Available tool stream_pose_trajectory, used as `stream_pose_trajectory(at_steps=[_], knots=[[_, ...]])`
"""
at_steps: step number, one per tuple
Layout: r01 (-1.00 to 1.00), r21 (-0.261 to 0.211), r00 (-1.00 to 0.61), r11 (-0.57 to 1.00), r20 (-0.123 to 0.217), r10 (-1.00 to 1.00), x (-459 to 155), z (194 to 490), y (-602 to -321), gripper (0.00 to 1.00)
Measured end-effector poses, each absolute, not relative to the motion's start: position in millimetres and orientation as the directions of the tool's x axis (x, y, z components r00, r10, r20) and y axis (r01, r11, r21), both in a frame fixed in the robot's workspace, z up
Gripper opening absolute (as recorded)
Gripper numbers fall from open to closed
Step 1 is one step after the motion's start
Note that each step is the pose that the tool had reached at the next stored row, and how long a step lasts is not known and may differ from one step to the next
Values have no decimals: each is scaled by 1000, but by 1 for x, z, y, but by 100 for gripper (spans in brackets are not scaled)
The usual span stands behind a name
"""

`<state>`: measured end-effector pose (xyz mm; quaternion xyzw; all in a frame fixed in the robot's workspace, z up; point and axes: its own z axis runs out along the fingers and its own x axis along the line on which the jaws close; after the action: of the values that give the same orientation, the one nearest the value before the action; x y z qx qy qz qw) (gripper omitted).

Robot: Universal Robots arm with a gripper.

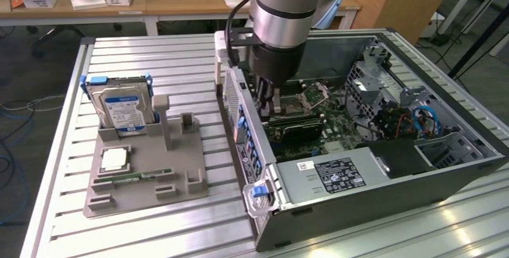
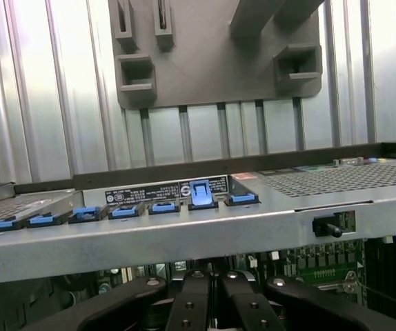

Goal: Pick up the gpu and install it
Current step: 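Press down on the gpu until it lock into place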

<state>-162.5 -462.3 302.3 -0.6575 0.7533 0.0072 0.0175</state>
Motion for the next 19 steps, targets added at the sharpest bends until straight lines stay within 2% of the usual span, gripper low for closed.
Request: stream_pose_trajectory(at_steps=[19], knots=[[-989,-19,-143,144,-37,-989,-168,301,-462,11]])
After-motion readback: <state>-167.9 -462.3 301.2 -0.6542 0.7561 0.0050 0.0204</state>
